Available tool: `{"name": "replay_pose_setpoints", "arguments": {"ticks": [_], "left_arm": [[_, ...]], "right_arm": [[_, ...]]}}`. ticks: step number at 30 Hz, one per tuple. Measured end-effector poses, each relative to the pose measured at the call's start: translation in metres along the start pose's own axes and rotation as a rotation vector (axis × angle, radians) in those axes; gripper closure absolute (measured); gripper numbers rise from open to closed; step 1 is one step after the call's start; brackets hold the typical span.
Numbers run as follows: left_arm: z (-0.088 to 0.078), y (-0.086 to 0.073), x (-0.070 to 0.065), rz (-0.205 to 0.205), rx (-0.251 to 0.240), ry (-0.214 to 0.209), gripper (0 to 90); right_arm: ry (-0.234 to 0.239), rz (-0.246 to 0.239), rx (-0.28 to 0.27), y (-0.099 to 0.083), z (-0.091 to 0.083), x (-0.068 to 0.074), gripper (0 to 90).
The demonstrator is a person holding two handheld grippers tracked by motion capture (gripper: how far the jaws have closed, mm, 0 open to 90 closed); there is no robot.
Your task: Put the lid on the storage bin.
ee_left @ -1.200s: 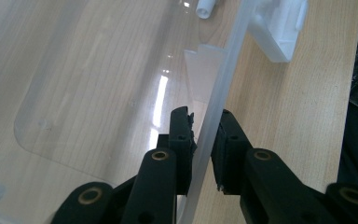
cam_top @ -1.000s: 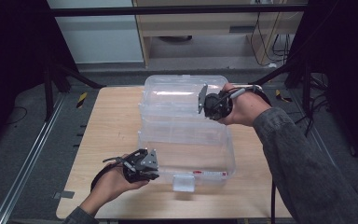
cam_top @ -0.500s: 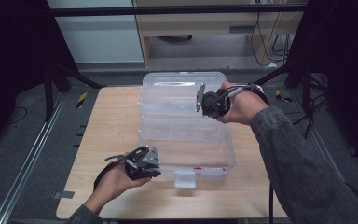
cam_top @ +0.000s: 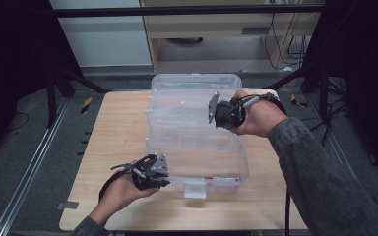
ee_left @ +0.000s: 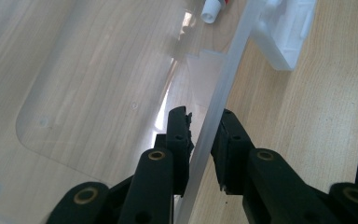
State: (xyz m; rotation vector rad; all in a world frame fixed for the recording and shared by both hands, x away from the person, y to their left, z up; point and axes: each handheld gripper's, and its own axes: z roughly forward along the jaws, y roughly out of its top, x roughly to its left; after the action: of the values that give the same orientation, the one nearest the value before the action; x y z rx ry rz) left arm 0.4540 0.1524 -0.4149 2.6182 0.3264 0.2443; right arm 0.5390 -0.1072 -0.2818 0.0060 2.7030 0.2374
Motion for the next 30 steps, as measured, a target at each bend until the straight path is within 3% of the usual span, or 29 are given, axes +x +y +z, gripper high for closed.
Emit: {"name": "replay_pose_setpoints", "arguments": {"ticks": [9,16,27,29,30], "left_arm": [[0.000,0.001,-0.001,-0.001,0.005,0.010,75.7],[0.001,0.001,-0.001,-0.004,0.006,0.012,75.4],[0.001,0.001,-0.001,-0.001,0.009,0.018,74.2],[0.002,0.000,-0.005,-0.039,0.007,0.016,74.0],[0.001,0.001,-0.002,-0.003,0.011,0.015,73.9]], "right_arm": [[-0.005,-0.007,-0.030,-0.004,-0.005,0.013,86.9],[-0.002,-0.012,-0.026,-0.003,-0.005,0.013,87.0],[-0.012,-0.020,-0.037,-0.005,-0.011,0.029,86.5],[-0.016,-0.017,-0.043,-0.006,-0.011,0.032,86.4],[-0.019,-0.028,-0.041,-0.005,-0.012,0.034,86.3]]}}
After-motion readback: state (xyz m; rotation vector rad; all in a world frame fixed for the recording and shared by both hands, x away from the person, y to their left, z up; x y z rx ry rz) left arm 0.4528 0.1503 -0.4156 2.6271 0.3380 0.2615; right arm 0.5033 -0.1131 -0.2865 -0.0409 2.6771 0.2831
